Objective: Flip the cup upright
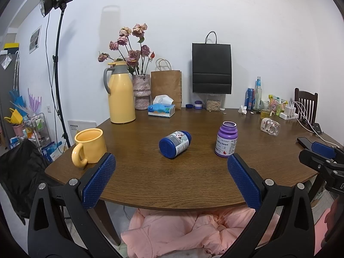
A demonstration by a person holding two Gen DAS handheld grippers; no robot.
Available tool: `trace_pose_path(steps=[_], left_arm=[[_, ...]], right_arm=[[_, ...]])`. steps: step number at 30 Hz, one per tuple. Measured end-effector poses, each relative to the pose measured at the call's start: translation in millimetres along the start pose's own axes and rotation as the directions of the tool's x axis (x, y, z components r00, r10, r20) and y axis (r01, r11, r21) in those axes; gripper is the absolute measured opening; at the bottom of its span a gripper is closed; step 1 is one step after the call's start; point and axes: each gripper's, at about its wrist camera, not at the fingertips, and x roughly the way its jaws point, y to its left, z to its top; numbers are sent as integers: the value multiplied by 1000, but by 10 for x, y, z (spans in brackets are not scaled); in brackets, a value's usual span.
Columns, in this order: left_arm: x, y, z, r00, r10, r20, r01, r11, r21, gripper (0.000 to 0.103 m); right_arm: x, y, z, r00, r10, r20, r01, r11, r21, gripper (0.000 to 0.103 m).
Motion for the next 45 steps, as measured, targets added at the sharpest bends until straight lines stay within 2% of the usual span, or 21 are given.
trace_pose_path(steps=[14, 20, 25, 27, 30, 32, 36, 38, 41, 45], left_arm=[[74, -19, 18, 1000, -23, -15, 23, 1000, -5, 103], [363, -157, 171, 993, -96, -75, 95, 995, -13, 103], [683, -371, 361, 984, -152, -94, 152, 988, -1, 103], [844, -506, 451, 977, -186, -103, 188, 982, 8, 103], [1202, -748, 602, 944, -278, -177, 282, 959, -3, 103], [1440, -921, 712, 927, -314, -204, 318, 948, -15, 103], [1797, -1309, 898, 923, -331, -198, 345, 938, 42, 103], [2042, -1545, 1028, 915, -348, -205, 369, 926, 74, 103], [2443, -1834, 1176, 874, -405, -267, 443, 891, 97, 103], [3003, -2197, 1333, 837, -410, -362, 476, 872, 114, 103]], right_arm=[[64, -32, 1, 1000, 3, -6, -3, 1000, 11, 83], [261, -195, 103, 999, -47, -4, 47, 999, -10, 83], [487, -510, 257, 995, -103, 4, 103, 995, 11, 83], [648, -675, 333, 992, -126, -23, 127, 992, 3, 83], [857, -931, 428, 987, -157, -42, 157, 988, -3, 83], [1016, -1143, 501, 983, -176, -56, 176, 984, -4, 83], [1422, -1612, 645, 966, -219, -135, 219, 976, -15, 83], [1659, -1870, 720, 959, -226, -169, 227, 974, -18, 83], [2040, -2208, 827, 948, -238, -213, 236, 971, -33, 83], [2452, -2601, 948, 937, -239, -256, 244, 970, -11, 83]])
